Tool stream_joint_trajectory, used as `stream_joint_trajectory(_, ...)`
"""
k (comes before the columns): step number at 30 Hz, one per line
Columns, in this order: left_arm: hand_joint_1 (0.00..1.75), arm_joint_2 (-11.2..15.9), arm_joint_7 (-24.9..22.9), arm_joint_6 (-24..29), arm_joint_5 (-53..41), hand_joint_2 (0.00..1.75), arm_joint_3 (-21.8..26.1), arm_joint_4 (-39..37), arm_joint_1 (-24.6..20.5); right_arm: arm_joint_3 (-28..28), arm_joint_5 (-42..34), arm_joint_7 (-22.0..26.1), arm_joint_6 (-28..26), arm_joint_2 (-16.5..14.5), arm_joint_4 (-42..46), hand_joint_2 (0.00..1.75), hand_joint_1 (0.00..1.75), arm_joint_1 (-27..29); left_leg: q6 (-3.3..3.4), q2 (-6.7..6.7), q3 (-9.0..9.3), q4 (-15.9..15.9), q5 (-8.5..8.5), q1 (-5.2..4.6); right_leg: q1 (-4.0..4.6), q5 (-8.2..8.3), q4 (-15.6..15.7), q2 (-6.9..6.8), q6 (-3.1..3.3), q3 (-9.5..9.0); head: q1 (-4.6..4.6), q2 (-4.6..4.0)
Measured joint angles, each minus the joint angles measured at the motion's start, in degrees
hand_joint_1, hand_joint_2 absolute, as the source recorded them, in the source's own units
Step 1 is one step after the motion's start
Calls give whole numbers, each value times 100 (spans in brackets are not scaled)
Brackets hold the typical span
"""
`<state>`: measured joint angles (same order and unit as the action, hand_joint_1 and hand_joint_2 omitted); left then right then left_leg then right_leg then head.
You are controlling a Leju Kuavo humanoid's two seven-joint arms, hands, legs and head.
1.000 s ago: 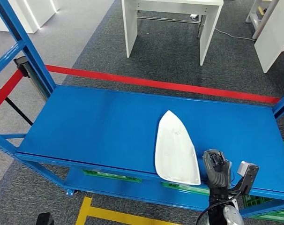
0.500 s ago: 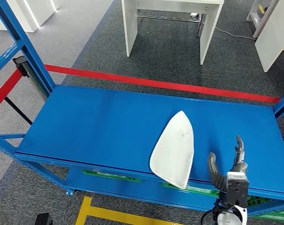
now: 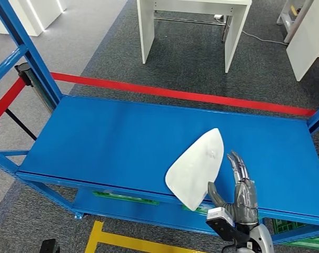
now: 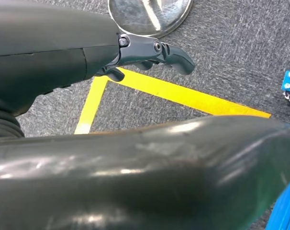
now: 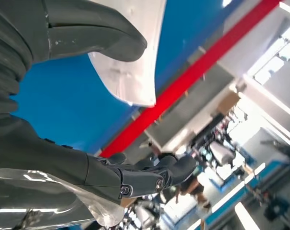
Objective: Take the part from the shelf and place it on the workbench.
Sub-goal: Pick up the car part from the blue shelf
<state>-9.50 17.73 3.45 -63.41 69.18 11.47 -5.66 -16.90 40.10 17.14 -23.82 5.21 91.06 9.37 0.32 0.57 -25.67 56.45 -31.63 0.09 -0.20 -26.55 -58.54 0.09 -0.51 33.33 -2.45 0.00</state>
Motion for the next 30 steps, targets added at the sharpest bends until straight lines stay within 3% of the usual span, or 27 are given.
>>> stream_joint_trajectory(6, 0, 4, -9, -49, -96, 0, -21, 0, -29, -229, -289, -94, 868, 399, -361, 175, 0, -266, 3, 0, 0, 1, -2, 0, 1, 0, 0, -2, 0, 2, 0, 1)
stream_joint_trajectory(12, 0, 7, -77, -75, -181, 0, -70, 0, -88, -369, -462, -27, 1560, 562, -847, 175, 0, -667, 3, 0, 1, 0, -1, 1, 2, 0, 0, 2, 0, 2, 1, 0)
stream_joint_trajectory(30, 0, 8, -119, -102, -218, 0, -171, 0, -121, -698, -265, -44, 1949, 871, -1323, 175, 0, -1395, 3, 0, -1, 3, -1, -1, 0, 1, 0, 0, -1, 2, 1, 0)
